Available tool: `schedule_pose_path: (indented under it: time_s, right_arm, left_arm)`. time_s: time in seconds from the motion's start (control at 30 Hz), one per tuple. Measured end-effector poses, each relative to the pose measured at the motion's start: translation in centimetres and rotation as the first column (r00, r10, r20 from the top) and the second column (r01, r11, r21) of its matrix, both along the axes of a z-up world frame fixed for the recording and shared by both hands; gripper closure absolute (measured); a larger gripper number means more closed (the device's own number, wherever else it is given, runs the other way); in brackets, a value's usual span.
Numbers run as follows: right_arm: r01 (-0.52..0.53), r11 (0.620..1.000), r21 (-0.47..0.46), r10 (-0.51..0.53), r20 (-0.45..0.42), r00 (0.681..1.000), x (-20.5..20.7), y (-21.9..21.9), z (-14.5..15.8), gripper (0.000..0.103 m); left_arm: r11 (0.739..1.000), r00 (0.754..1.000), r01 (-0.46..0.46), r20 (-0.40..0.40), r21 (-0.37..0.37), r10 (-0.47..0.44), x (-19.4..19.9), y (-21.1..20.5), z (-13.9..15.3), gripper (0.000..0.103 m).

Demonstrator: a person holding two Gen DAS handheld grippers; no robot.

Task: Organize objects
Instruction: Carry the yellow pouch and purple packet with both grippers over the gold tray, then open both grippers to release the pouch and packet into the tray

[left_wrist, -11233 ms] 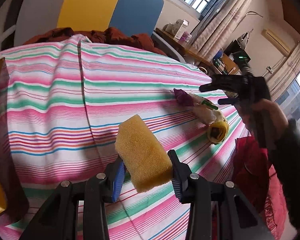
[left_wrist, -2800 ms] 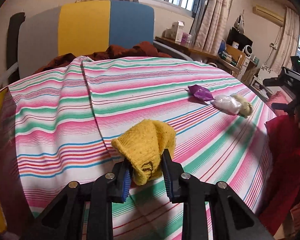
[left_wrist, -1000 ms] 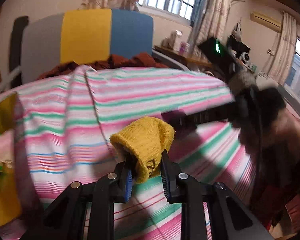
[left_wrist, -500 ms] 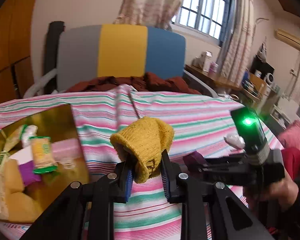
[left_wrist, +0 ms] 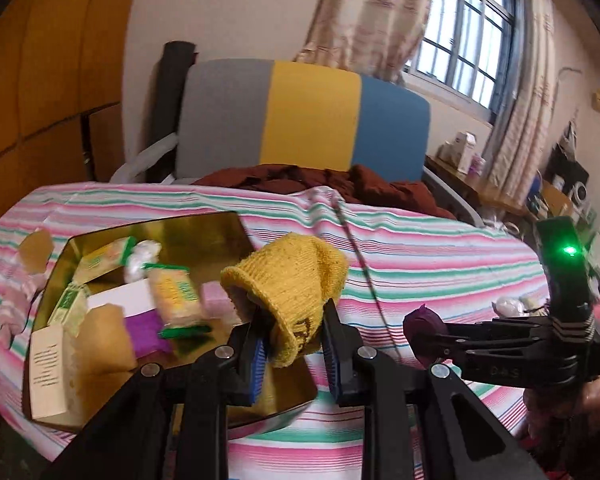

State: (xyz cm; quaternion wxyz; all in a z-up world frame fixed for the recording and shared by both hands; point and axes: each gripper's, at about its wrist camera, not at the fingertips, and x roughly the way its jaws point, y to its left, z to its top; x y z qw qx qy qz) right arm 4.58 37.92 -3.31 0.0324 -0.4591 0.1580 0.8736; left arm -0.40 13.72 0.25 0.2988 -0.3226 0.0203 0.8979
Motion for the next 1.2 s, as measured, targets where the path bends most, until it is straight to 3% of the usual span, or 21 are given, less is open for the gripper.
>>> schedule_pose_path:
  time_s: [0.17,0.43,0.57,0.67,0.73,0.77,0.8,1.2]
  right_arm:
    - [-0.110,0.994,0.003,0.110,-0.042,0.993,-1.7,-4.0,1.7,0.065]
    - [-0.286,0.958,-0.008,0.284,-0.083,0.955,-5.3,-10.1,2.9,0.065]
    - [-0.347,0.938,-0.003,0.346,-0.078,0.935,-7.3,-12.9,2.6,0.064]
    - [-0.369,0.929,0.002,0.369,-0.067,0.927,-8.3,-14.2,2.0,0.064]
    - [-0.377,0.926,0.000,0.376,-0.059,0.925,-8.6,-14.7,1.6,0.058]
    - [-0.379,0.925,0.004,0.379,-0.053,0.924,-8.7,-14.9,1.4,0.050]
    - [-0.381,0.924,0.009,0.381,-0.046,0.923,-8.6,-15.1,1.1,0.045]
    - [-0.365,0.931,0.001,0.365,-0.023,0.931,-7.3,-14.7,0.0,0.035]
  left_arm:
    - [0.994,0.994,-0.109,0.018,0.031,0.109,-1.8,-5.0,0.3,0.079]
    - [0.959,0.961,-0.277,0.048,0.060,0.274,-5.5,-11.7,0.6,0.079]
    - [0.958,0.961,-0.275,0.057,0.081,0.271,-7.3,-11.7,0.9,0.078]
    - [0.962,0.962,-0.266,0.075,0.056,0.262,-8.7,-10.3,0.5,0.074]
    - [0.964,0.963,-0.261,0.083,0.046,0.257,-9.2,-9.5,-0.1,0.071]
    - [0.963,0.960,-0.268,0.089,0.026,0.265,-9.4,-9.1,-0.4,0.067]
    - [0.963,0.959,-0.271,0.093,0.011,0.269,-9.4,-8.7,-0.8,0.067]
    - [0.958,0.958,-0.283,0.044,-0.047,0.285,-7.0,-8.1,-0.8,0.063]
